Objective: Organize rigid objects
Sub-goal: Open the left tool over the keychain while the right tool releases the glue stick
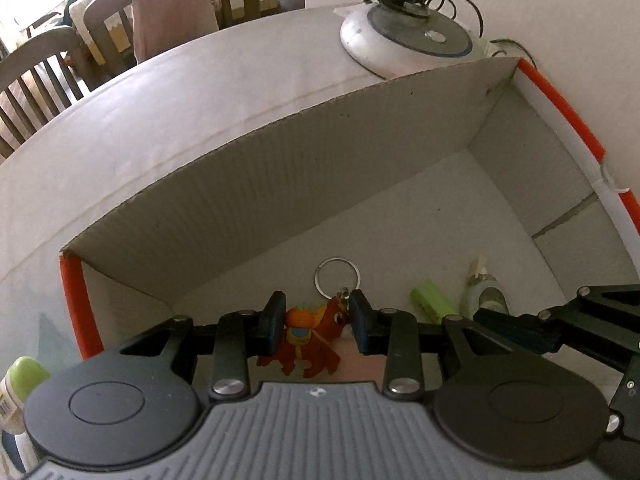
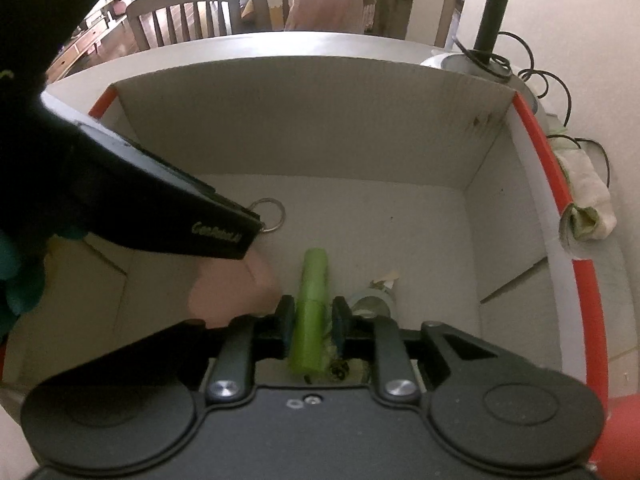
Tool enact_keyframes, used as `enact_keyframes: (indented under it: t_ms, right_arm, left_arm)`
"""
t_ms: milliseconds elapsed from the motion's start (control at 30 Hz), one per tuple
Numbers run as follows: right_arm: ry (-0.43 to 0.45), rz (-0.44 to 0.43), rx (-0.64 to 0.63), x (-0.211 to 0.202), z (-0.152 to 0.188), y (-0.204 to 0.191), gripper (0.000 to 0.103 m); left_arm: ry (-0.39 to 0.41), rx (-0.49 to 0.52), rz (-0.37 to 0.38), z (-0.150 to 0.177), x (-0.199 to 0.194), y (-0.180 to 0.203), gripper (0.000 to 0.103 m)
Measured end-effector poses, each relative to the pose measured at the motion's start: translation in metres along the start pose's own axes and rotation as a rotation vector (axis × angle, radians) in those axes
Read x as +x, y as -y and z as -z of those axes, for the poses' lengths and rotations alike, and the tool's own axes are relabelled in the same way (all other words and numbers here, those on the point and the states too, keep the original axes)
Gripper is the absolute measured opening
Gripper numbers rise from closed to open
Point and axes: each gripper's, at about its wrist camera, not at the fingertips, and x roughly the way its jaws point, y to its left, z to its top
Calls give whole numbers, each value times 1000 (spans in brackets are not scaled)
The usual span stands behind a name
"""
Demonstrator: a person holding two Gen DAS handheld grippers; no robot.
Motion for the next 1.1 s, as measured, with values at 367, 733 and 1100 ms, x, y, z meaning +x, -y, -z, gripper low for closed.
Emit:
enact_keyframes:
  t_ms: [367, 733, 1100]
  right_arm:
    - [15, -5, 13, -2, -6, 5, 32]
    - [57, -22, 23, -27, -9, 4, 46]
    - [128, -49, 31, -64, -11, 1, 59]
  left_arm:
    - [13, -13, 0, 2, -3, 1, 42]
    - [82, -14, 23, 17, -35, 3, 50]
    - [156, -46, 23, 37, -79, -10, 51]
